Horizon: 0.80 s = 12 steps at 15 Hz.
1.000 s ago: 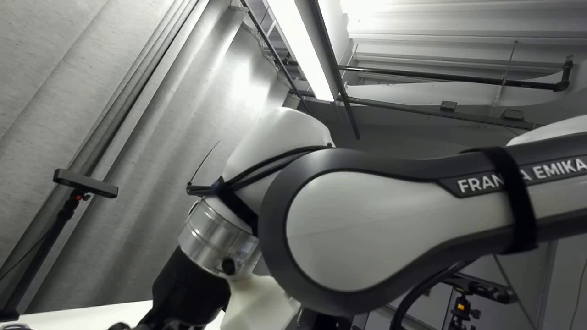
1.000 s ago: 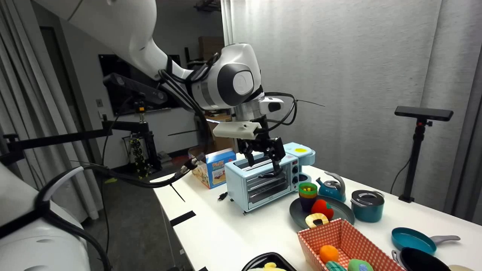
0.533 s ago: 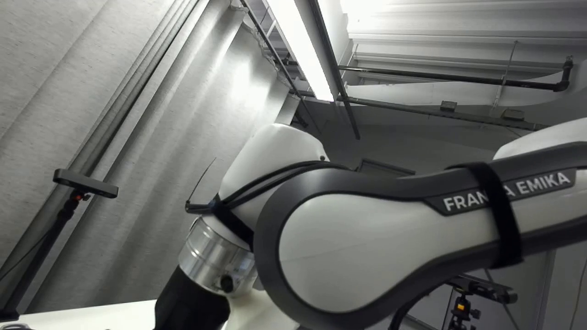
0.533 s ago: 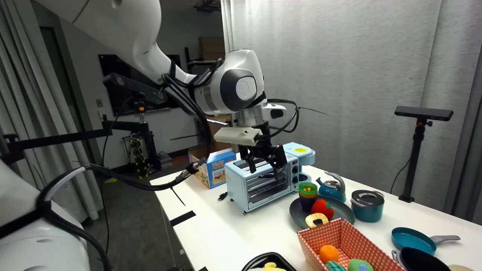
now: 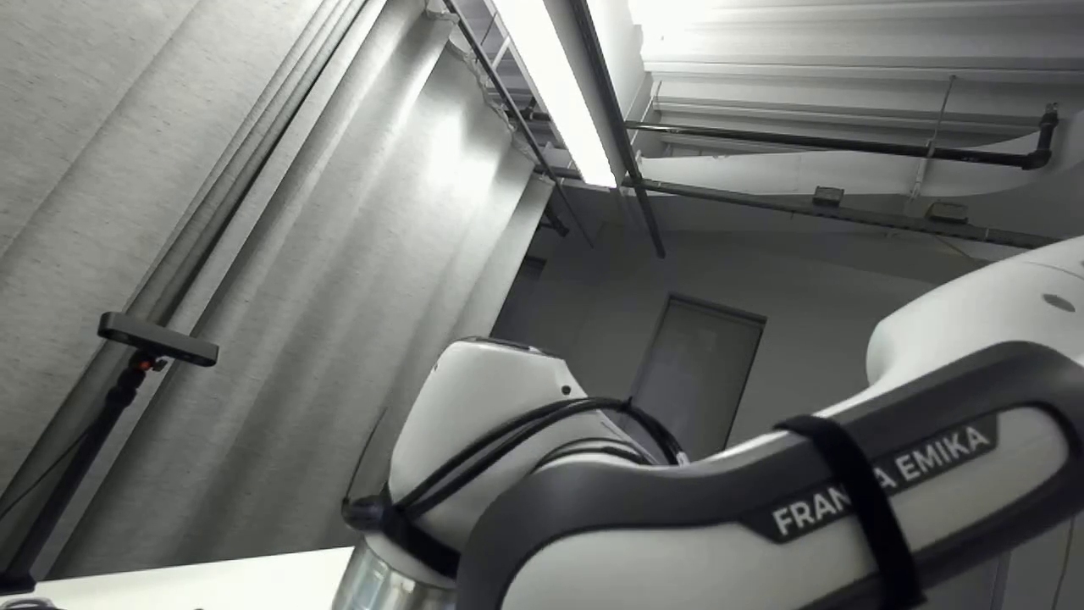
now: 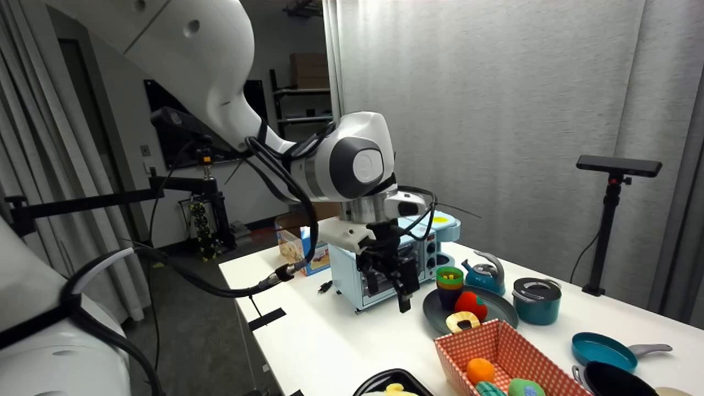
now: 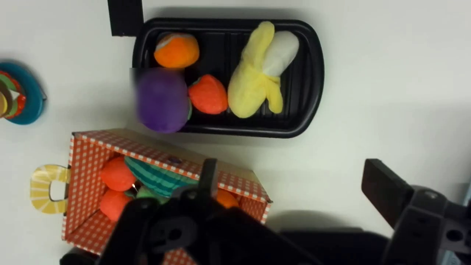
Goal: Pick up the three toys and place them in the basket.
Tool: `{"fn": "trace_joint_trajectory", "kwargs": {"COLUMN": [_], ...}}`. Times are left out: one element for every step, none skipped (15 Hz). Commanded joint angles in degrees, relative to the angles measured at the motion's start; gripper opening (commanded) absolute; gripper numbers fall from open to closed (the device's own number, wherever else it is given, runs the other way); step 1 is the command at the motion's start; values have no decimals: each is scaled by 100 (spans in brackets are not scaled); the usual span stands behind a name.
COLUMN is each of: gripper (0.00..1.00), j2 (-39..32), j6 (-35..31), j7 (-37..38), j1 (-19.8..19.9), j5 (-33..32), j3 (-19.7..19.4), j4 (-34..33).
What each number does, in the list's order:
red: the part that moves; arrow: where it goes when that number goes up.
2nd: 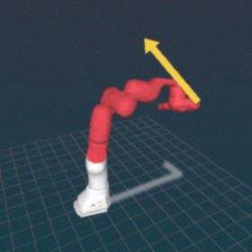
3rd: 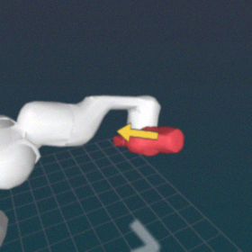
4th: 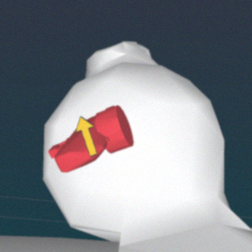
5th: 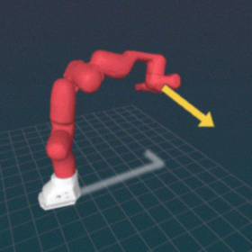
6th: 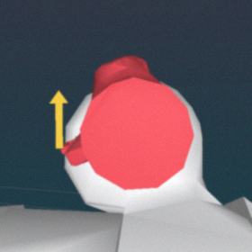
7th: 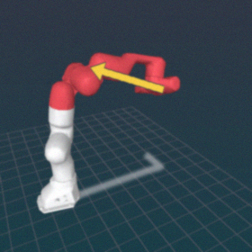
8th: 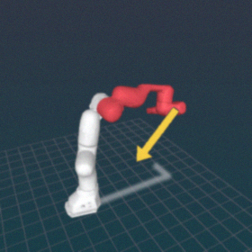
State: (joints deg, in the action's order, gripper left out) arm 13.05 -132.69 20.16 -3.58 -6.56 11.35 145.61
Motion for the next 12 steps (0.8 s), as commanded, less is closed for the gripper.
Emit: {"fn": "trace_joint_trajectory", "kwargs": {"gripper": [100, 100, 100, 100, 100, 100, 100, 100, 100, 100, 100, 100], "j2": [-200, -291, -388, -506, -629, -762, -906, -1036, -1194, -1328, -1479, -1601], "j6": [-146, -225, -295, -417, -536, -676, -840, -993, -1164, -1318, -1475, -1611], "j7": [918, 1139, 1331, 1480, 1610, 1731, 1837, 1940, 1993, 2059, 2133, 2203], "j1": [224, 270, 304, 326, 341, 346, 342, 326, 298, 277, 259, 239], "j5": [-384, -472, -540, -567, -599, -627, -628, -638, -582, -566, -559, -582], "j3": [-26, -41, -64, -100, -136, -179, -223, -270, -326, -379, -437, -493], "j4": [275, 339, 390, 441, 474, 487, 488, 482, 459, 438, 419, 412]}}
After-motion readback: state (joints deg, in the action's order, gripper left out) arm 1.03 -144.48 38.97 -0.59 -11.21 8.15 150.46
